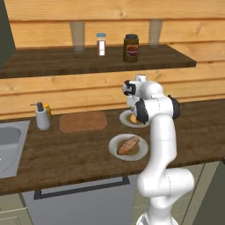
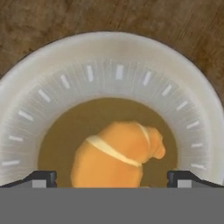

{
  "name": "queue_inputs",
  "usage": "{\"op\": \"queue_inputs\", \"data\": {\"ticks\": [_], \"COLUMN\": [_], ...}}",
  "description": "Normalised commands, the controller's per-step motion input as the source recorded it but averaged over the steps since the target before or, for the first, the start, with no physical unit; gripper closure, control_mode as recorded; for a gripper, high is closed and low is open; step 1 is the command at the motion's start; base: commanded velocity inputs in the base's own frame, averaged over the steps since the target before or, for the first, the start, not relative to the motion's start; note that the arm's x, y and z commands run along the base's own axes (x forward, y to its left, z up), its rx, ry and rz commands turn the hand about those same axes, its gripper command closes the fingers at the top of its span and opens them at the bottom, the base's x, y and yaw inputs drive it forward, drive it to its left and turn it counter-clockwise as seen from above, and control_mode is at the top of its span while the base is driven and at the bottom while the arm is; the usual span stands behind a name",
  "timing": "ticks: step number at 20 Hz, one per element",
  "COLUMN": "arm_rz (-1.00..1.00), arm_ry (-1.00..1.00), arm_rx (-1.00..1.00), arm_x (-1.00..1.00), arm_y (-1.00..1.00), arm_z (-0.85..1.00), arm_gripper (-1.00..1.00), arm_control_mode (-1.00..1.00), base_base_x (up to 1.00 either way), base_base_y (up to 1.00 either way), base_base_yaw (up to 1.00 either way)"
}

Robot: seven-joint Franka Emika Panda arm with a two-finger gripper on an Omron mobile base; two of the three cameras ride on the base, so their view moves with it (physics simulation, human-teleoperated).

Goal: From the different types of pastries on the counter, select a croissant and place it on the cutting board. Then retrieve a jar of jam from the cabinet and place it alongside the croissant on the cutting board.

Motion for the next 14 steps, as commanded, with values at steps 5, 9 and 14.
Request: {"op": "queue_inputs", "data": {"ticks": [5, 9, 14], "arm_rz": [-0.11, -0.12, -0.12], "arm_ry": [0.0, 0.0, 0.0], "arm_rx": [0.0, 0.0, 0.0], "arm_x": [0.0, 0.0, 0.0], "arm_y": [0.0, 0.01, 0.06], "arm_z": [-0.25, -0.25, -0.25], "arm_gripper": [-1.0, -1.0, -1.0], "arm_control_mode": [-1.0, -1.0, -1.0], "base_base_x": [0.0, 0.0, 0.0], "base_base_y": [0.0, 0.0, 0.0], "base_base_yaw": [0.0, 0.0, 0.0]}}
